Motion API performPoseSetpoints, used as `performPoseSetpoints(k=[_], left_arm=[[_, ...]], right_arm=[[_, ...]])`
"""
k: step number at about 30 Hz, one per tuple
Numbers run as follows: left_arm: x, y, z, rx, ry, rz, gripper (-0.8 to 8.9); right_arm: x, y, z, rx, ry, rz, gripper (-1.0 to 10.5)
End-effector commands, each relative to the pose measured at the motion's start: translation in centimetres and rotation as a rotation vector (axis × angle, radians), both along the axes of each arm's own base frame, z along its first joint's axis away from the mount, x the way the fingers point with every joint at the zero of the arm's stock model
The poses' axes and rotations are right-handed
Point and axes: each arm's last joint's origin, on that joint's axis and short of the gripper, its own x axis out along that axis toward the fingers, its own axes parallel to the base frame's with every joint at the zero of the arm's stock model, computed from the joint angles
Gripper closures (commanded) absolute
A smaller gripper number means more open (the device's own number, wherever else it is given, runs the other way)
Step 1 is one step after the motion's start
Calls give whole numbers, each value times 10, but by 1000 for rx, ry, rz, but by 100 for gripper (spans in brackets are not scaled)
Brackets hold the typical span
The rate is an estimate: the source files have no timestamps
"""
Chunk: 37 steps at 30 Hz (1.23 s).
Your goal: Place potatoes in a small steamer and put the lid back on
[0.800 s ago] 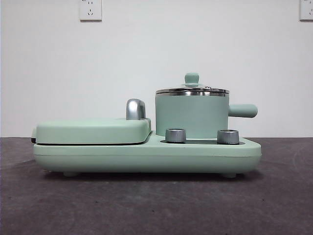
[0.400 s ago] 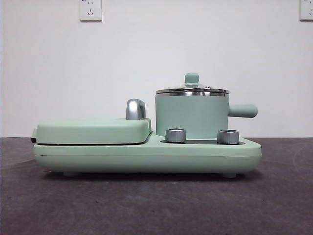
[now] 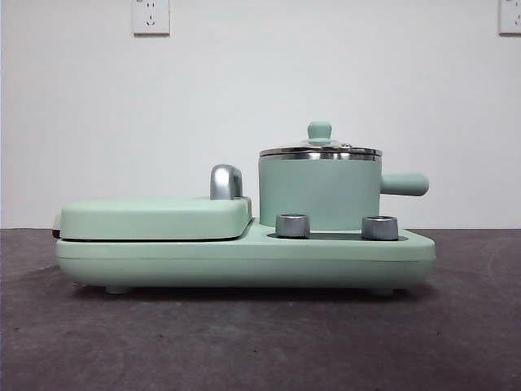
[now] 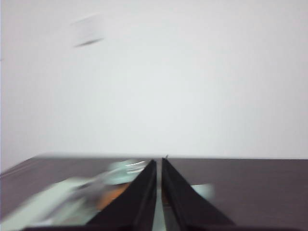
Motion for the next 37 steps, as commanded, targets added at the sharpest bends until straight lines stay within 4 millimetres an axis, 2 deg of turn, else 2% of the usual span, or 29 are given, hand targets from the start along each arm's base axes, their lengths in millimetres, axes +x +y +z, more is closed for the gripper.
performPoseSetpoints(k=[1,5,8,13,16,21,37], left_arm=[[1,0,-7,10,23,-3,809],[1,0,-7,10,23,-3,809],[1,0,-7,10,23,-3,809],[1,0,-7,10,23,-3,809],[1,0,-7,10,22,-3,809],[1,0,-7,10,23,-3,809],[1,0,-7,10,23,-3,809]], right_arm=[[10,-7,-38,-10,22,-174,932],[22,-13,-79,-4,122,-310,932],[28,-13,-101,-12,181,-329,932],[34,-13,-127,-59,232,-303,932],[33,-12,-135,-116,318,-284,932],[33,-11,-139,-187,341,-274,932],[33,-9,-137,-187,323,-257,932]])
